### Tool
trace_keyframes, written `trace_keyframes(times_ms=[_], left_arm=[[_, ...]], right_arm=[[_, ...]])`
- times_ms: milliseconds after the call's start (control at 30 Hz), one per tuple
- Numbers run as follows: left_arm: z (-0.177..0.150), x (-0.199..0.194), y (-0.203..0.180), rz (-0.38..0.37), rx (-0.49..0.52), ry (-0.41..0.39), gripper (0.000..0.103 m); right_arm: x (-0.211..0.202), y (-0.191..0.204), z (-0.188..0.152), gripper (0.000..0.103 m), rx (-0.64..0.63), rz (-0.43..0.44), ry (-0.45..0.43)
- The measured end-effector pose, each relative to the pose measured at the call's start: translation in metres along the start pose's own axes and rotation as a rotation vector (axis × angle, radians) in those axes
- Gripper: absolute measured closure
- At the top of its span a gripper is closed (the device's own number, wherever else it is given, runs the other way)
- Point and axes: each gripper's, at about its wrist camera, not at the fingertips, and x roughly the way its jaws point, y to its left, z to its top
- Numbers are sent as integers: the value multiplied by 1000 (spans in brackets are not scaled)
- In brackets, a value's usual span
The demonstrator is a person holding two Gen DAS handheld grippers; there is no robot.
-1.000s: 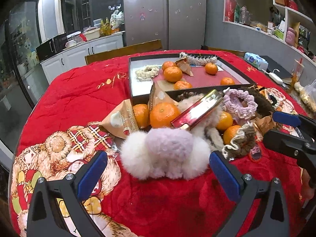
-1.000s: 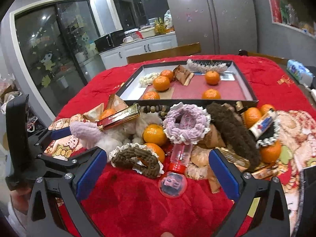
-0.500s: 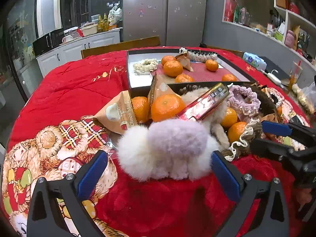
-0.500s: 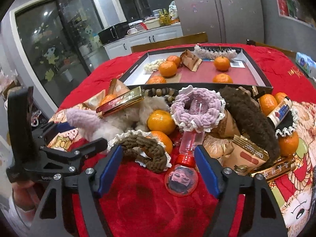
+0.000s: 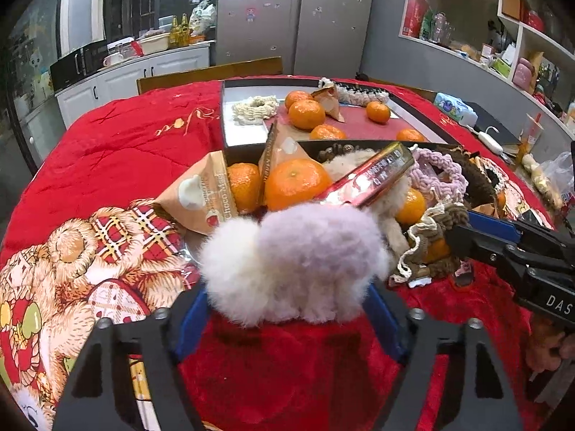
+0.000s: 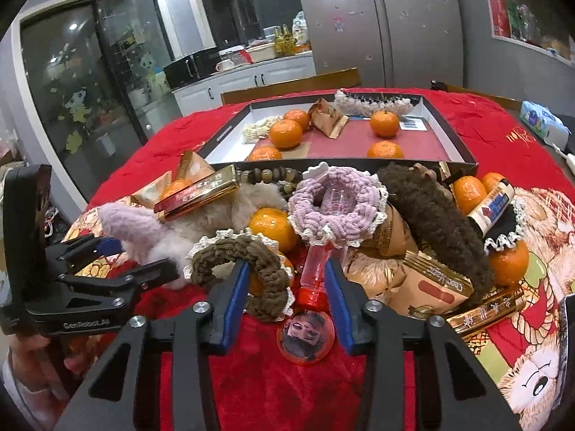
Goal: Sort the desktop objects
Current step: 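Grasp the pink fluffy pom-pom with the left tool while the right tool grasps the brown braided ring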
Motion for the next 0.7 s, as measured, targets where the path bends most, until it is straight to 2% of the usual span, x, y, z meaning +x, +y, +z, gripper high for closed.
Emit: trace_keyframes(times_ms=[67, 100, 133, 300, 533, 700], left_arm=[[-1, 2, -2, -11, 7, 12, 39], [-2, 3, -3, -15, 8, 21, 45], [-1, 4, -4, -13, 9, 25, 48], [-2, 0, -2, -35, -6, 10, 57], [-3, -14, -7, -23, 19, -56, 61], [-6, -28, -10, -7, 30, -114, 61]], right_arm=[[3, 5, -1, 80, -19, 33, 19], [4, 7, -3, 82, -21, 55, 28], [4, 11, -4, 82, -38, 39, 20], [2, 12, -6, 85, -35, 58, 11], [-3, 9, -7, 86, -12, 73, 10], [-15, 9, -8, 89, -11, 87, -34]])
